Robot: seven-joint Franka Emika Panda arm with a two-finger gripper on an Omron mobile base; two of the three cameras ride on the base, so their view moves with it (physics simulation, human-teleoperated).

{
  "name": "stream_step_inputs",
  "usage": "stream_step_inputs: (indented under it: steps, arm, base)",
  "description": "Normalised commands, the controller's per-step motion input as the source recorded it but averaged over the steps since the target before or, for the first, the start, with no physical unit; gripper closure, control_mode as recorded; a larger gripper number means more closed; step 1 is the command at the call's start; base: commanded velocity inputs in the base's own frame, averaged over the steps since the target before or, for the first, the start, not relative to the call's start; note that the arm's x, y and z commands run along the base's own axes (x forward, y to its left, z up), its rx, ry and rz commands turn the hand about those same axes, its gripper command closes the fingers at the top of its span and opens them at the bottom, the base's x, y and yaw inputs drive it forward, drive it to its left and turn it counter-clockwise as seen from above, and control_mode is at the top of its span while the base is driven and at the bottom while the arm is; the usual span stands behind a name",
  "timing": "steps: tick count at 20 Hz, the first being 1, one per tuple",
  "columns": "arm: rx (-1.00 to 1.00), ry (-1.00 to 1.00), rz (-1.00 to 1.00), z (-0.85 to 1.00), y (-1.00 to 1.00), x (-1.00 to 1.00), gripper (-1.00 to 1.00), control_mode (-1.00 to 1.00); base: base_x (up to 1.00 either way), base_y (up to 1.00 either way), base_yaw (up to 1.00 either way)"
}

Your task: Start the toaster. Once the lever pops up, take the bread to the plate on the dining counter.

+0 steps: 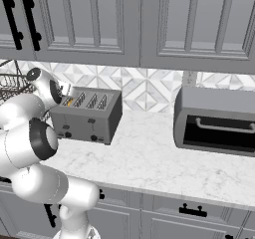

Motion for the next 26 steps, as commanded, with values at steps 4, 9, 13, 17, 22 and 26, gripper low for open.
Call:
stream_step_inputs:
  steps: [4, 9, 13, 17, 22, 26]
  arm:
    - [0.0, 0.0, 0.0, 0.0, 0.0, 0.0, -1.0, -1.0]
    - [0.0, 0.0, 0.0, 0.0, 0.0, 0.0, -1.0, -1.0]
    - [0.0, 0.0, 0.0, 0.0, 0.0, 0.0, -1.0, -1.0]
    - [0.0, 0.0, 0.0, 0.0, 0.0, 0.0, -1.0, -1.0]
    - [0.0, 0.0, 0.0, 0.0, 0.0, 0.0, -1.0, -1.0]
    - [0.0, 0.0, 0.0, 0.0, 0.0, 0.0, -1.0, -1.0]
  base:
    - [0.0, 0.0, 0.0]
    - [0.0, 0.0, 0.0]
    - [0.0, 0.0, 0.0]
    - [0.0, 0.0, 0.0]
    - [0.0, 0.0, 0.0]
    - [0.0, 0.0, 0.0]
